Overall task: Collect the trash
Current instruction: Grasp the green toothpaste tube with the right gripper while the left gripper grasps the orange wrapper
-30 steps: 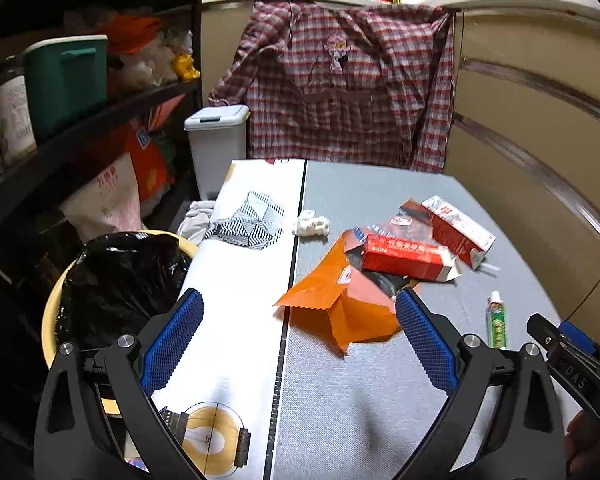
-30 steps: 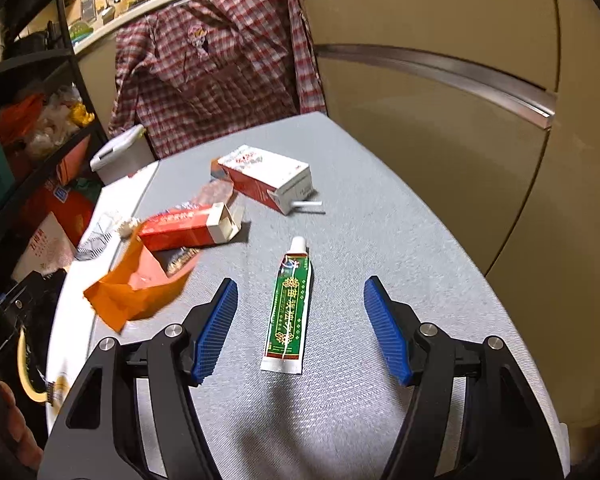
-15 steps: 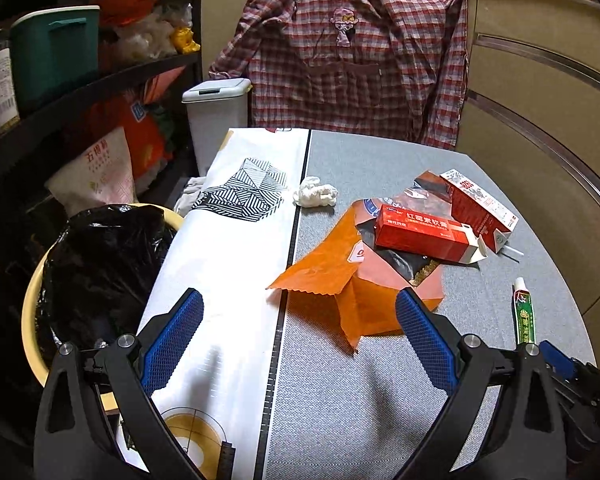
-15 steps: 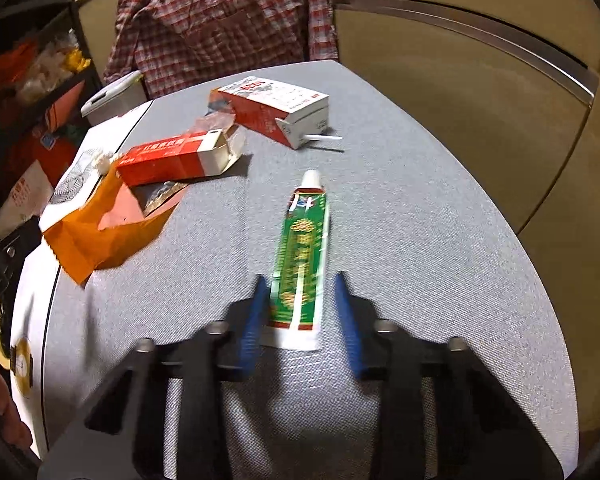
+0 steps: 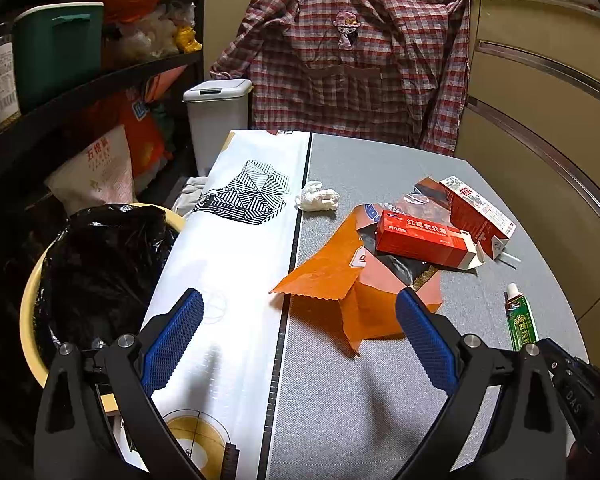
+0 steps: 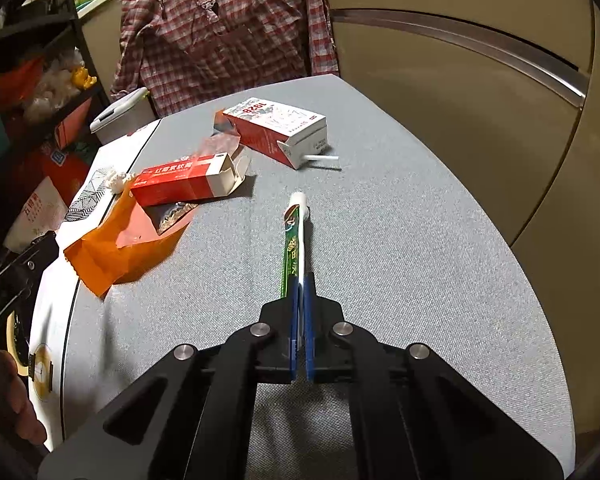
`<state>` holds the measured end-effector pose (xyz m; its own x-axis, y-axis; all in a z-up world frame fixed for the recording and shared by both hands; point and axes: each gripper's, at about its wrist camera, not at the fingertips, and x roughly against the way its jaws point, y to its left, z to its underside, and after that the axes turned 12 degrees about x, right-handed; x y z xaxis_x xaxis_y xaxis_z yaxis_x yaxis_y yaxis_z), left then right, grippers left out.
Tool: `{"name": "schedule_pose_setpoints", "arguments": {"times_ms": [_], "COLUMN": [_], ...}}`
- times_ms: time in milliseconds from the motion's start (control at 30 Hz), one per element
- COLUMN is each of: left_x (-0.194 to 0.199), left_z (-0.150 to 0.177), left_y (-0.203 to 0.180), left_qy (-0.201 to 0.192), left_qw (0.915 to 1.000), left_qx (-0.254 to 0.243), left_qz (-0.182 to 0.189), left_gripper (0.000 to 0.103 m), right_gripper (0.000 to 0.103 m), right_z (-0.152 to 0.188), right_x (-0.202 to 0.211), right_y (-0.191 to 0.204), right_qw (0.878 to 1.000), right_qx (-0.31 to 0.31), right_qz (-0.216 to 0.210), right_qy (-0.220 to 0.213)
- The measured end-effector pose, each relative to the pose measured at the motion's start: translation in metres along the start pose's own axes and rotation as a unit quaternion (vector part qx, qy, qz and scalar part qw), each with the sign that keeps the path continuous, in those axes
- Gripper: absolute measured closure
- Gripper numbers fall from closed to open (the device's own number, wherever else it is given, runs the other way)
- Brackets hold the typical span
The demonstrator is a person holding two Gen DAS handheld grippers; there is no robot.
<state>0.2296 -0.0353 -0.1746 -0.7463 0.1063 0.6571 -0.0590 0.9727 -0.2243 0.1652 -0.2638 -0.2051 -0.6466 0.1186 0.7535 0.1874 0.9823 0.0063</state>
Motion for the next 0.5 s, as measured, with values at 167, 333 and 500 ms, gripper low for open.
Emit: {"name": "schedule_pose_setpoints", "arguments": {"times_ms": [167,333,500], "left_x": [-0.004,-0.009,-0.017], "left_z": [0.000,-0.001,-0.003], "left_y": [-0.001,-0.001,0.000], "left_qy": [0.002,0.005,0.016], "left_qw": [1.0000,0.9999,0.9994], "left_qx": [0.000,-0.004,-0.011], "left_qz": [0.002,0.011,0.029], "left_gripper": [0.009,0.012,0.024], "right_gripper": [0.100,0.100,0.100], "right_z": [-0.003,-0.008,-0.007], "right_x": [0.005,0.012,0.010], "right_y": [-0.001,-0.003,-0.005], "right_qw": [1.000,1.000,1.000], "right_qx": [0.003,0.000,-0.007], "right_qz": [0.002,0.007,0.005], "right_qy": [-0.013,-0.026,-0.019]}}
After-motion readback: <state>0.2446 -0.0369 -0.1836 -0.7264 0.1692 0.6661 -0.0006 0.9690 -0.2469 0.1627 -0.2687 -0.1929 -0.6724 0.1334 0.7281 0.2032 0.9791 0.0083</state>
